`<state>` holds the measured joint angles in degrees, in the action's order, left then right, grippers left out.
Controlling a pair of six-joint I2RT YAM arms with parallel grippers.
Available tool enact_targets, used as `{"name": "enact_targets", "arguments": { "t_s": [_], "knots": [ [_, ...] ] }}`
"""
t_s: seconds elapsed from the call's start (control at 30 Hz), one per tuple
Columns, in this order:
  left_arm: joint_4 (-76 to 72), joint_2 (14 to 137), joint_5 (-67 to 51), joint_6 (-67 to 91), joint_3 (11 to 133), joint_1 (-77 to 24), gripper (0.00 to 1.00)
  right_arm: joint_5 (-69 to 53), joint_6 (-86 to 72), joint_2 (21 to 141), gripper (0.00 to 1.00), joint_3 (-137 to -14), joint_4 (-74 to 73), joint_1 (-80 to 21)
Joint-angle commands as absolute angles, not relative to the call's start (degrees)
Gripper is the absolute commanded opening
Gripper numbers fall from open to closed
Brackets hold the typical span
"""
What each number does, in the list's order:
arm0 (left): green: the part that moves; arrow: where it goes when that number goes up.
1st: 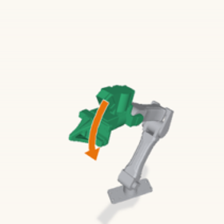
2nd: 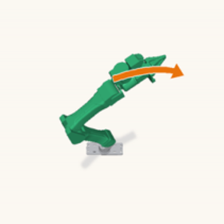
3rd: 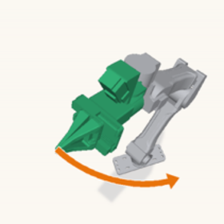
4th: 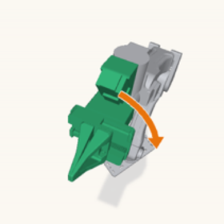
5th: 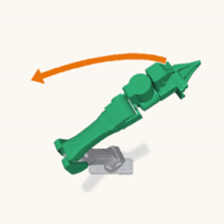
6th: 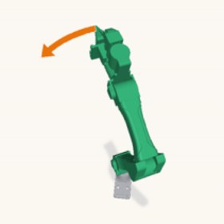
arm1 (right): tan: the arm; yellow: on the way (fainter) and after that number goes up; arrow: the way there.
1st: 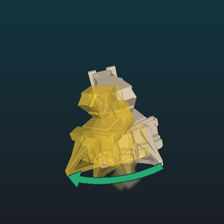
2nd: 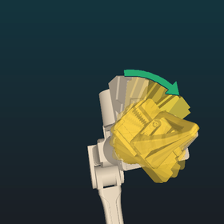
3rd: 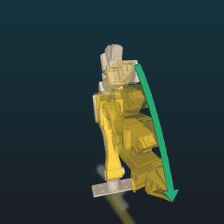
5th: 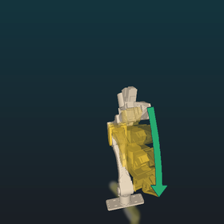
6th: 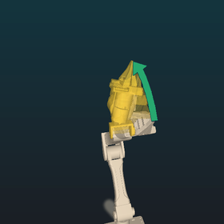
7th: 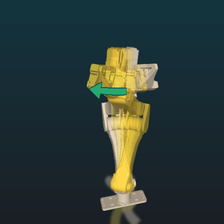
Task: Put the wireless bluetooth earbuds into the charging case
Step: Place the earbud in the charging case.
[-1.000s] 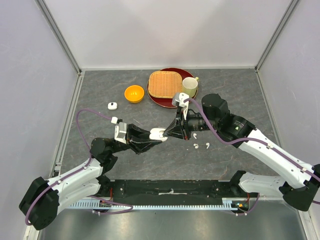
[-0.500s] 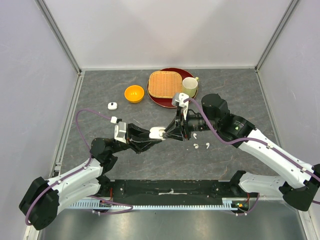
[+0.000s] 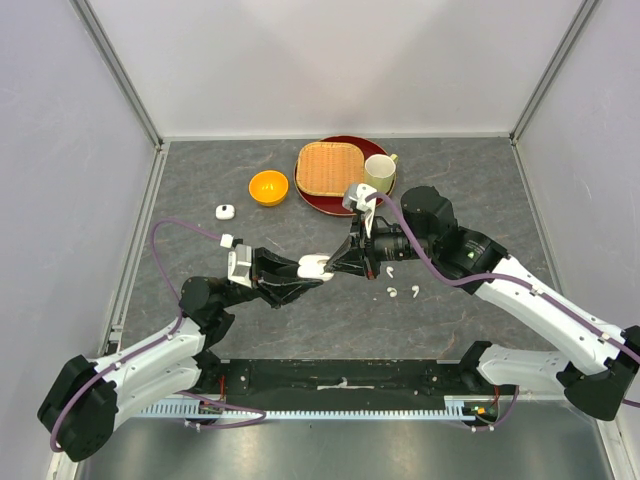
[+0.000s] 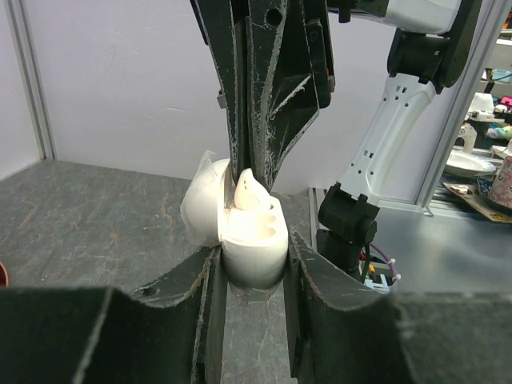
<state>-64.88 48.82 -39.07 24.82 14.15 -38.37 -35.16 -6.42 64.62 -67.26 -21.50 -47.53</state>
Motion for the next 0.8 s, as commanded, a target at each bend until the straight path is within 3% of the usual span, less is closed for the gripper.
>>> {"name": "enact_targets", "arguments": {
  "t_s": [0.0, 0.23, 0.77],
  "knots": [
    [-68.6, 48.2, -38.5, 24.7, 14.4, -38.7, 0.02, -35.6, -6.3, 65.0, 0.06, -67.9, -19.9, -47.6],
    [-69.3, 47.3, -35.3, 24.2, 13.9, -38.7, 0.02, -36.6, -5.1, 65.5, 0.07, -68.0, -21.7, -47.6],
    [-68.9, 45.7, -32.6, 23.6, 12.8, -38.7, 0.02, -38.5, -4.5, 65.2, 0.29, -69.3, -22.7, -47.7]
  ]
}}
